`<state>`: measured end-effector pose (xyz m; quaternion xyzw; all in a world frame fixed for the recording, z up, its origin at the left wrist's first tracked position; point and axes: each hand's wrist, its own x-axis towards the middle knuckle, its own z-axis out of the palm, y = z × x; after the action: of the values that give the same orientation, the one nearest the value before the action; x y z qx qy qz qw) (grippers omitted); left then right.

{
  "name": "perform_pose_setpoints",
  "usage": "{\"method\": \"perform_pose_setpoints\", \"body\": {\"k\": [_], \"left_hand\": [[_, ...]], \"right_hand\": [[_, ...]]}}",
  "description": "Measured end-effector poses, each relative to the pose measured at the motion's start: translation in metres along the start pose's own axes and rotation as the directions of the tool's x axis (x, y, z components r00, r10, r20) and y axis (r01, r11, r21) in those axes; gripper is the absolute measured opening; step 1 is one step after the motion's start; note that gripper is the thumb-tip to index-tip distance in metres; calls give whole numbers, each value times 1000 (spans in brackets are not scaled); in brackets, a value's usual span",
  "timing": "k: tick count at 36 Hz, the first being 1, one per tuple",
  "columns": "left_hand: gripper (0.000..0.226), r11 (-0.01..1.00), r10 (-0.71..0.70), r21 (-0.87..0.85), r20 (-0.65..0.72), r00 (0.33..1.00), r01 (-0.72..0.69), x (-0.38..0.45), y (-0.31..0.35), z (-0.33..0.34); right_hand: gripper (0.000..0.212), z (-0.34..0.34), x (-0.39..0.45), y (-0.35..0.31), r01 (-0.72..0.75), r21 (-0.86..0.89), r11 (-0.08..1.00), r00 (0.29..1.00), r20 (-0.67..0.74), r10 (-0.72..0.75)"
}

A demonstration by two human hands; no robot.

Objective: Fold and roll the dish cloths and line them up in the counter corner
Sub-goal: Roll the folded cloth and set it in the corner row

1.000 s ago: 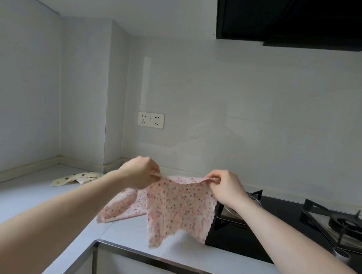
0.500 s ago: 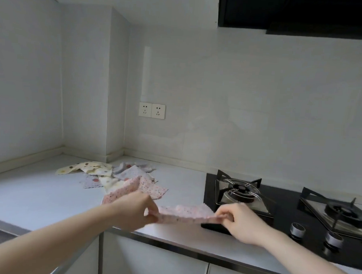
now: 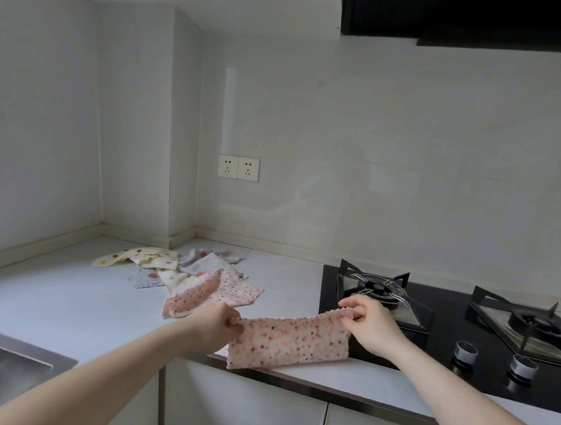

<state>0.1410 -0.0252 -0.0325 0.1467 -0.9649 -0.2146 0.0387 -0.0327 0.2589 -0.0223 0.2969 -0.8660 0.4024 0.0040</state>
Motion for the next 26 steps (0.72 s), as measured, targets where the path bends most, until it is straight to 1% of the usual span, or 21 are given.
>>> {"method": "perform_pose_setpoints", "body": {"k": [3, 6, 9, 12, 15, 17, 21, 23, 26], "left_hand": [[27, 997, -75, -20, -11, 997, 75, 8, 1, 4], [27, 992, -128, 8, -31, 991, 129, 16, 0, 9], [24, 984, -164, 64, -42, 986, 166, 22, -4, 14], [24, 977, -202, 68, -38, 979, 204, 29, -10, 21], [28, 969, -221, 104, -43, 974, 224, 33, -13, 25], [31, 966, -226, 115, -51, 973, 230, 34, -15, 27], [26, 967, -242, 49, -108, 964, 248, 38, -22, 34], [29, 971, -238, 3, -135, 962, 241, 41, -25, 38], [37, 974, -227, -16, -151, 962, 227, 47, -24, 42]], "right_hand": [[22, 11, 14, 6, -23, 3, 1000, 998, -53, 23], [25, 20, 25, 11, -36, -33, 999, 996, -84, 33], [29, 27, 30, 16, -58, -71, 996, 994, -92, 52], [30, 34, 35, 21, -94, -86, 992, 992, -91, 86], [32, 41, 38, 26, -139, -82, 987, 986, -107, 130], [39, 47, 38, 27, -163, -81, 983, 980, -126, 152], [57, 58, 32, 31, -240, -72, 968, 963, -142, 228], [59, 64, 28, 38, -256, -65, 964, 957, -160, 243], [57, 73, 26, 43, -228, -69, 971, 956, -202, 210]]}}
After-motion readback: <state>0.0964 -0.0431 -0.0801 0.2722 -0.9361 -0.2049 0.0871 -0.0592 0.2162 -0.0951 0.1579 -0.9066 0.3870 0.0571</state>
